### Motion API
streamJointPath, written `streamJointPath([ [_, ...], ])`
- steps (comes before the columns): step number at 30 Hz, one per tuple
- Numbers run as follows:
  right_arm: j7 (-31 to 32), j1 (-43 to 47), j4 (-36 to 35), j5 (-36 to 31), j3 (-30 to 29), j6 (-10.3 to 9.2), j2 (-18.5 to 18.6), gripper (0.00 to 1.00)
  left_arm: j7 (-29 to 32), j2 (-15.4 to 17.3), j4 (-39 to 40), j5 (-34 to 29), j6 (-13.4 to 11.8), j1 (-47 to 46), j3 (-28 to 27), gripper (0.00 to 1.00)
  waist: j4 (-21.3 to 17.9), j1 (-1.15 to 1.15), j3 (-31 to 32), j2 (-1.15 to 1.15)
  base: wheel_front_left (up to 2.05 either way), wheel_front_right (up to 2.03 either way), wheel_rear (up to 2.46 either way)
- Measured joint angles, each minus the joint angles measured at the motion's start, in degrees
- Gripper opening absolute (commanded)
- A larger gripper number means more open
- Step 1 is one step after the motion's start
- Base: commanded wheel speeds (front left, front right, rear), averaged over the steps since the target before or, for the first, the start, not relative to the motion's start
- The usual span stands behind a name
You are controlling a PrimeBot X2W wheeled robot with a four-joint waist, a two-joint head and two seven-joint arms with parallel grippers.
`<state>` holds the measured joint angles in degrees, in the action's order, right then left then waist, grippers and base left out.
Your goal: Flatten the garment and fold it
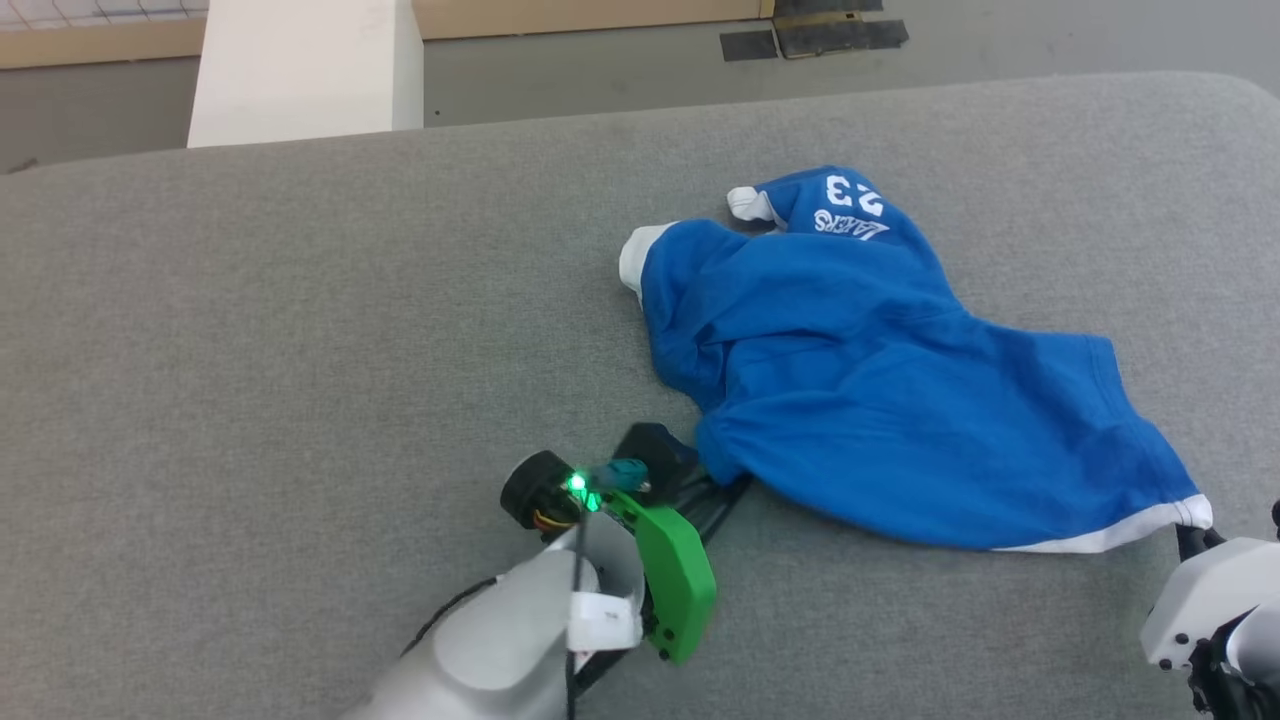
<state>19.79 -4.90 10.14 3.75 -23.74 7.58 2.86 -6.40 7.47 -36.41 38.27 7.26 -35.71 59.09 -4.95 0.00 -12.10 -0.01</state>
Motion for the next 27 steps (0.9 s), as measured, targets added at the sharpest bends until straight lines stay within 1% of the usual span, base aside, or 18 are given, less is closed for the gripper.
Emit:
streamJointPath([
  [2, 0.0, 0.0, -1.0, 0.6, 0.3, 0.0, 0.0, 0.0, -1.0, 0.9, 1.4, 1.3, 0.0, 0.3, -1.0, 0.0, 0.3, 0.0, 0.5, 0.0, 0.0, 0.0, 0.0],
  [5, 0.5, 0.4, -4.3, 1.8, 1.2, 0.0, 0.0, 0.0, -1.3, 3.3, 5.9, 4.2, 0.0, 2.0, -3.1, 0.0, 0.8, 0.0, 1.4, 0.0, 0.0, 0.0, 0.0],
  [7, 1.0, 0.6, -7.7, 2.5, 1.8, 0.0, 0.0, 0.0, -0.4, 5.9, 11.0, 5.7, -0.4, 3.6, -4.3, 0.0, 1.4, 0.0, 1.9, 0.0, 0.0, 0.0, 0.0],
  [11, 3.4, 1.4, -14.9, 2.8, 3.9, 0.0, 0.0, 0.0, 3.0, 11.7, 22.7, 8.5, -2.1, 6.1, -6.6, 0.0, 2.7, 0.0, 2.9, 0.0, 0.0, 0.0, 0.0],
  [13, 5.8, 1.2, -19.3, 2.5, 6.4, 0.0, 0.1, 0.0, 5.1, 14.8, 29.5, 10.7, -2.9, 6.5, -8.2, 0.0, 3.4, 0.0, 3.3, 0.0, 0.0, 0.0, 0.0],
  [15, 8.1, -0.2, -22.0, 2.4, 9.4, 0.0, 1.0, 0.0, 7.3, 17.5, 34.4, 11.5, -3.3, 6.2, -9.8, 0.0, 3.9, 0.0, 3.5, 0.0, 0.0, 0.0, 0.0],
  [17, 10.4, -3.6, -23.7, 2.4, 12.9, 0.0, 3.7, 0.0, 10.3, 20.4, 38.3, 13.0, -3.4, 5.1, -11.1, 0.0, 4.1, 0.0, 3.3, 0.0, 0.0, 0.0, 0.0],
  [21, 14.1, -13.7, -23.1, 3.4, 19.1, 0.01, 9.1, 0.0, 15.5, 23.9, 40.2, 15.0, -3.2, -0.7, -14.0, 0.0, 4.1, 0.0, 2.1, 0.0, 0.0, 0.0, 0.0],
  [24, 16.0, -24.5, -19.2, 4.2, 23.6, 0.0, 12.0, 0.0, 18.8, 24.6, 39.0, 18.5, -2.7, -7.1, -17.3, 0.0, 3.8, 0.0, 0.3, 0.0, 0.0, 0.0, 0.0],
  [27, 16.6, -35.2, -13.9, 4.9, 26.9, 0.0, 13.4, 0.0, 21.4, 24.5, 35.8, 19.6, -2.7, -14.5, -19.8, 0.0, 3.4, 0.0, -2.2, 0.0, 0.0, 0.0, 0.0],
])
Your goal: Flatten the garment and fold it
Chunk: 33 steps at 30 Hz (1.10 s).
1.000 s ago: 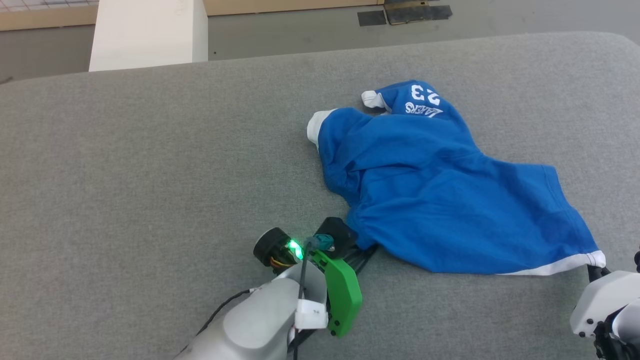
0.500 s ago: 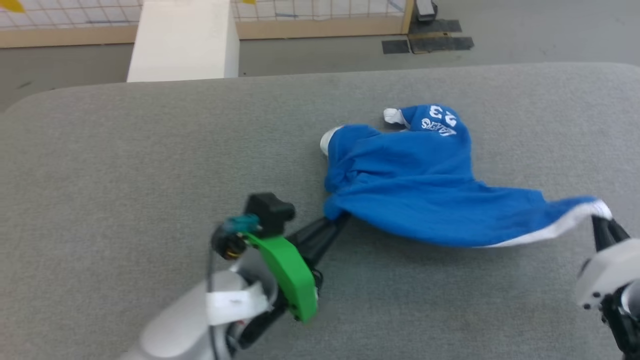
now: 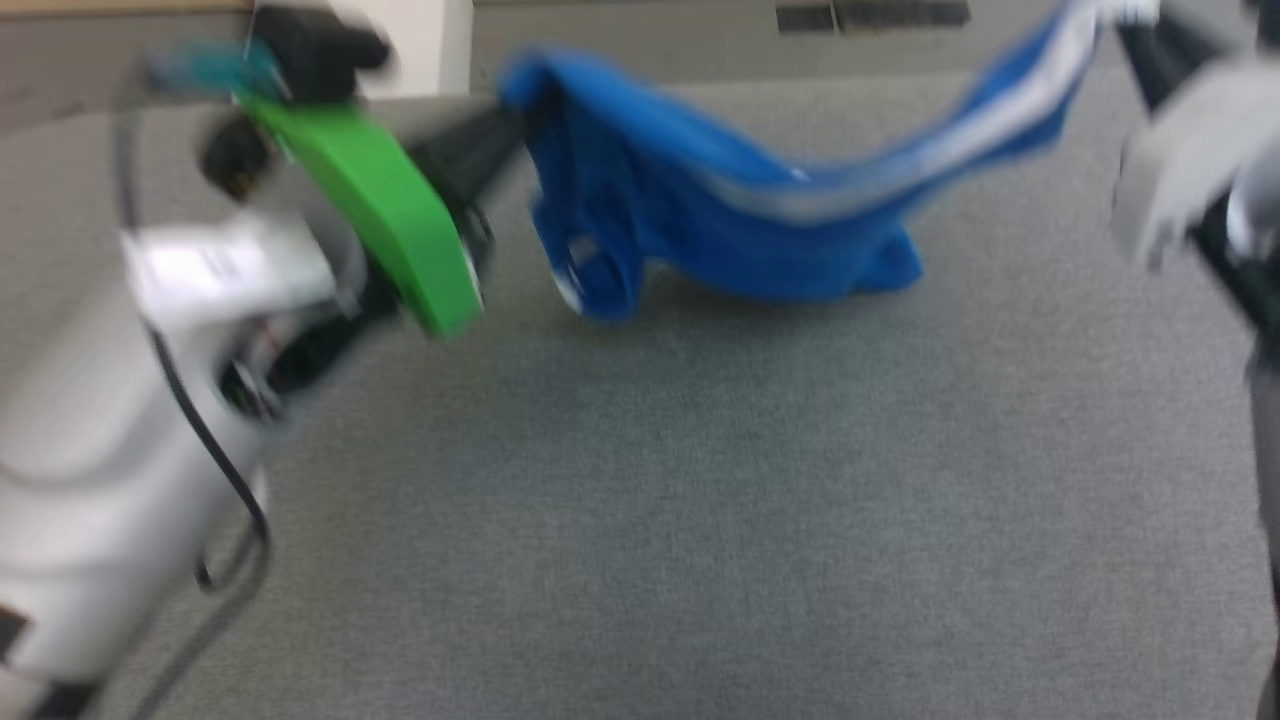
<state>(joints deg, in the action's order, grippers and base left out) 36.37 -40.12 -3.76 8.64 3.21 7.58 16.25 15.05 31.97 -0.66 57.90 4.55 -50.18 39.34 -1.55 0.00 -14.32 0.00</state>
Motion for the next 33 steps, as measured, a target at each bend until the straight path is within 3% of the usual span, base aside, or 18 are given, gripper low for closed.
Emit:
streamJointPath([
  [5, -2.4, -17.6, 9.4, -0.5, 3.8, 0.01, 0.5, 0.0, 1.1, -1.5, -7.3, 0.5, -1.1, -11.9, -4.2, 0.0, -0.8, -0.01, -5.0, 0.0, 0.0, 0.0, 0.0],
  [10, -10.2, -31.2, 17.1, -4.2, 4.5, 0.01, -1.6, 0.0, -3.7, -3.4, -14.3, -3.6, -3.4, -22.5, -7.6, 0.0, -1.6, -0.01, -10.3, 0.0, 0.0, 0.0, 0.0],
  [17, -20.8, -37.4, 23.3, -7.2, 2.6, 0.0, -4.5, 0.0, -13.9, -5.0, -18.7, -7.0, -3.8, -27.6, -10.5, 0.0, -2.4, -0.02, -15.5, 0.0, 0.0, 0.0, 0.0],
  [22, -21.2, -31.6, 24.9, -6.0, 5.5, 0.01, -3.9, 0.0, -13.4, -4.7, -20.3, -7.1, -2.0, -22.9, -7.6, 0.0, -2.2, -0.02, -15.0, 0.0, 0.0, 0.0, 0.0],
  [26, -18.3, -21.1, 24.4, -1.8, 8.8, 0.0, -1.8, 0.0, -10.8, -3.4, -20.0, -6.8, -1.2, -13.3, -3.9, 0.0, -1.9, -0.02, -12.9, 0.0, 0.0, 0.0, 0.0],
  [30, -13.3, -7.4, 20.0, 3.1, 10.8, 0.01, 1.2, 0.0, -6.7, -1.2, -16.1, -5.0, -1.1, -1.1, 0.3, 0.0, -1.3, -0.01, -9.8, 0.0, 0.0, 0.0, 0.0],
  [33, -9.1, 3.5, 14.6, 6.0, 10.3, 0.01, 3.5, 0.0, -3.9, 1.0, -11.6, -3.7, -2.8, 8.4, 3.0, 0.0, -0.9, 0.0, -7.3, 0.0, 0.0, 0.0, 0.0],
])
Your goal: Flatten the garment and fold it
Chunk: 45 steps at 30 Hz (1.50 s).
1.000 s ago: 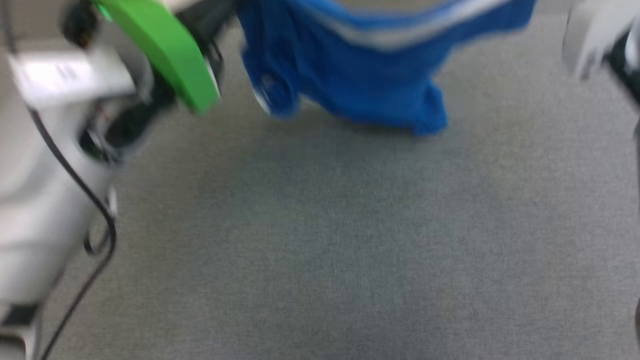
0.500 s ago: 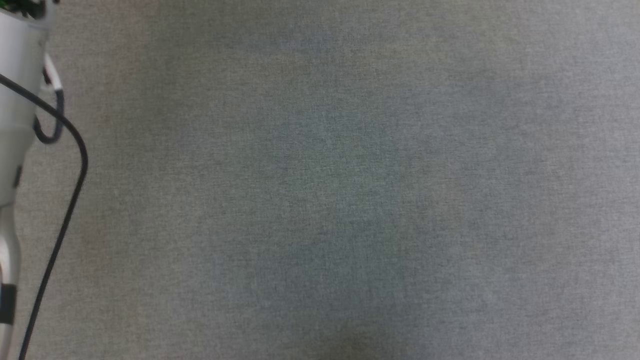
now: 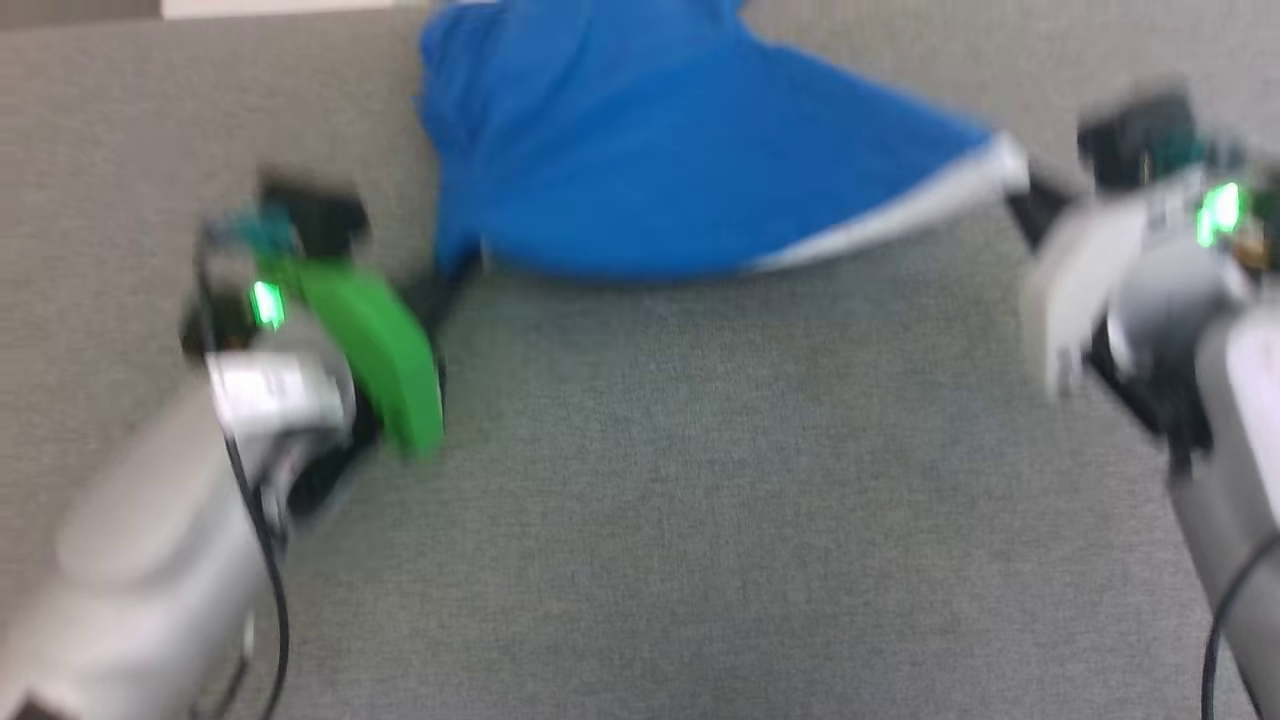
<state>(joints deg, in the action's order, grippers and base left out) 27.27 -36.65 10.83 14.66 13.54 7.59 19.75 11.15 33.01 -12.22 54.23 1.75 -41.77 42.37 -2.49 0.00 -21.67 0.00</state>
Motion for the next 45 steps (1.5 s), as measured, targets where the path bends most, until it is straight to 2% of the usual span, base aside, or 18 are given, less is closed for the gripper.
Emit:
streamJointPath([
  [5, 7.0, 17.4, -9.9, 1.5, -5.3, 0.0, 1.5, 0.0, 2.4, 4.2, 9.3, 4.1, -4.4, 14.4, 2.3, 0.0, 0.4, 0.0, 4.2, 0.0, 0.0, 0.0, 0.0],
  [11, 14.6, 36.3, -19.4, 1.5, -13.6, 0.01, -1.2, 0.0, 4.0, 7.9, 20.6, 6.9, -10.3, 26.7, 4.7, 0.0, 1.0, 0.01, 8.5, 0.0, 0.0, 0.0, 0.0],
  [18, 23.9, 51.2, -24.6, 1.4, -18.9, 0.01, -6.0, 0.0, 6.6, 10.9, 29.1, 9.4, -14.8, 35.3, 7.3, 0.0, 2.3, 0.01, 11.3, 0.0, 0.0, 0.0, 0.0],
  [21, 28.3, 55.8, -28.0, 1.4, -20.5, 0.0, -7.2, 0.0, 8.2, 12.3, 32.8, 10.7, -16.4, 37.9, 8.4, 0.0, 3.0, 0.01, 11.9, 0.0, 0.0, 0.0, 0.0],
  [23, 29.3, 56.7, -30.6, 1.4, -21.4, 0.0, -7.4, 0.0, 8.6, 12.5, 34.7, 11.4, -16.7, 38.5, 8.6, 0.0, 3.5, 0.01, 12.2, 0.0, 0.0, 0.0, 0.0],
  [28, 29.2, 54.0, -34.8, 1.4, -21.0, 0.0, -5.3, 0.0, 8.3, 10.9, 36.7, 11.8, -16.0, 37.4, 7.9, 0.0, 4.7, 0.01, 12.4, 0.0, 0.0, 0.0, 0.0],
  [30, 29.1, 50.4, -35.1, 1.4, -19.9, 0.0, -3.3, 0.0, 8.5, 9.8, 35.8, 11.3, -15.5, 35.3, 7.8, 0.0, 5.3, 0.01, 12.2, 0.0, 0.0, 0.0, 0.0],
  [34, 28.3, 39.4, -33.7, 1.4, -16.2, 0.0, 1.1, 0.0, 7.6, 5.5, 32.8, 11.1, -13.9, 29.2, 5.7, 0.0, 6.3, 0.01, 11.1, 0.0, 0.0, 0.0, 0.0],
  [37, 27.5, 30.7, -30.1, 1.5, -13.4, 0.0, 3.7, 0.0, 6.6, 2.7, 29.9, 11.0, -13.0, 25.5, 4.3, 0.0, 7.1, 0.01, 9.7, 0.0, 0.0, 0.0, 0.0],
  [38, 27.0, 25.2, -27.2, 1.5, -11.4, 0.0, 4.9, 0.0, 5.8, 1.0, 27.4, 11.0, -12.7, 23.4, 3.3, 0.0, 7.7, 0.01, 8.7, 0.0, 0.0, 0.0, 0.0],
  [45, 23.0, 7.4, -14.9, 0.9, -5.2, 0.0, 6.4, 0.0, 2.1, -5.0, 19.7, 11.2, -11.8, 17.4, -0.1, 0.0, 10.3, 0.0, 4.6, 0.0, 0.0, 0.0, 0.0],
])
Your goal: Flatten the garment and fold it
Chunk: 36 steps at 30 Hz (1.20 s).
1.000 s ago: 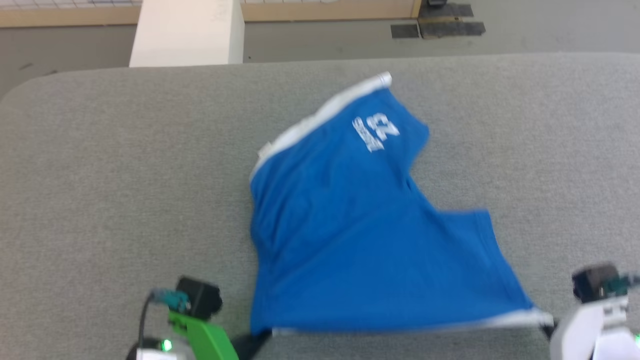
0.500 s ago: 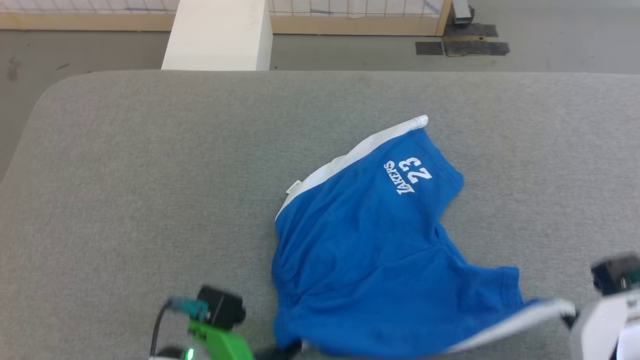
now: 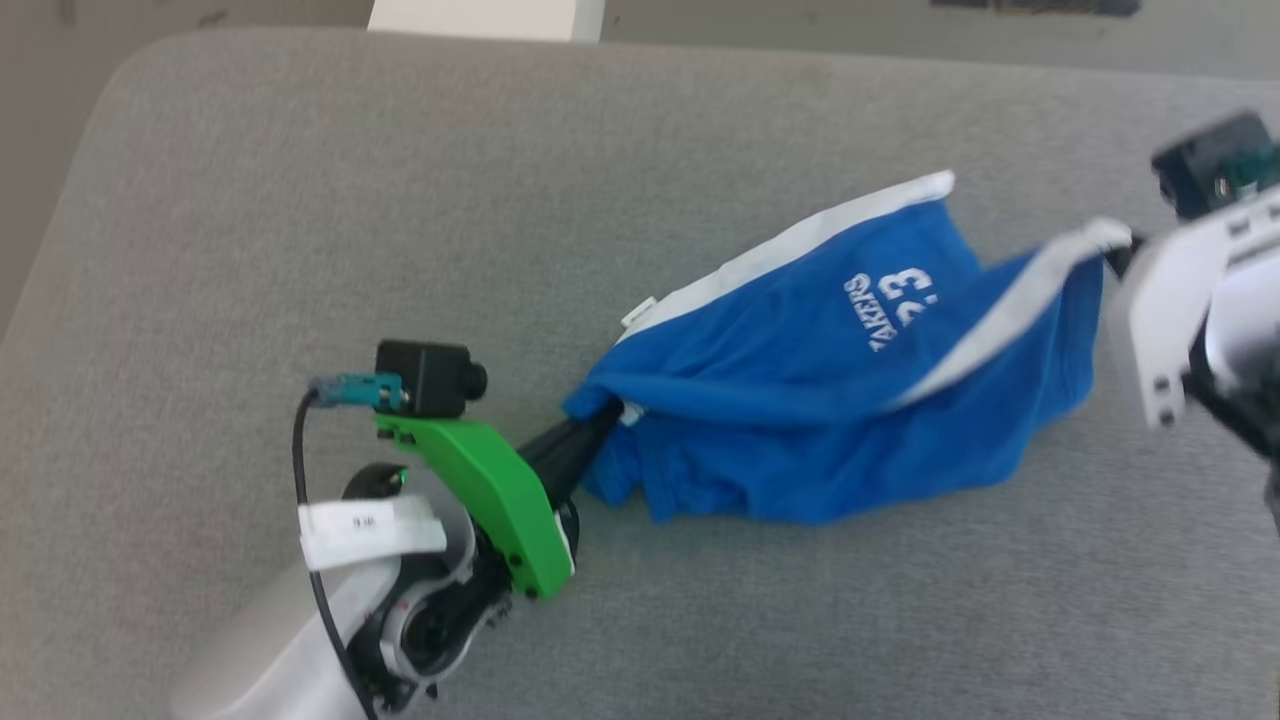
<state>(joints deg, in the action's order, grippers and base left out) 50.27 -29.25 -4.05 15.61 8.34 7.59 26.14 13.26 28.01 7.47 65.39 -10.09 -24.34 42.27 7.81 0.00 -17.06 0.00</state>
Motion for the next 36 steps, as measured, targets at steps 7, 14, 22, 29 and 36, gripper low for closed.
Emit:
streamJointPath([
  [7, -5.6, -12.8, 13.9, -1.4, 5.1, 0.0, -0.4, 0.0, -3.3, -3.3, -7.3, -0.4, -0.1, -3.1, -1.6, 0.0, 2.7, 0.0, -4.5, 0.0, 0.0, 0.0, 0.0],
  [14, -7.0, -19.7, 25.4, -0.7, 10.6, 0.0, -0.9, 0.0, -3.8, -5.2, -10.9, -1.1, 0.0, -3.6, -0.4, 0.0, 5.7, -0.01, -7.9, 0.0, 0.0, 0.0, 0.0],
  [22, -5.6, -22.0, 32.5, 5.2, 15.2, -0.01, -0.8, 1.0, -4.3, -6.2, -12.2, -2.0, 2.0, -3.6, 1.4, 1.0, 7.6, -0.01, -8.5, 0.0, 0.0, 0.0, 0.0],
  [29, -12.2, -18.6, 31.7, 8.6, 13.6, -0.01, 0.4, 1.0, -10.7, -5.7, -10.9, -4.2, 3.0, -1.1, 1.1, 1.0, 7.0, -0.01, -5.4, 0.0, 0.0, 0.0, 0.0],
  [36, -24.2, -6.3, 25.6, 8.9, 5.6, -0.01, -0.3, 1.0, -18.5, -2.8, -7.1, -7.4, 1.1, 5.7, -0.4, 1.0, 5.8, -0.01, -0.2, 0.0, 0.0, 0.0, 0.0],
])
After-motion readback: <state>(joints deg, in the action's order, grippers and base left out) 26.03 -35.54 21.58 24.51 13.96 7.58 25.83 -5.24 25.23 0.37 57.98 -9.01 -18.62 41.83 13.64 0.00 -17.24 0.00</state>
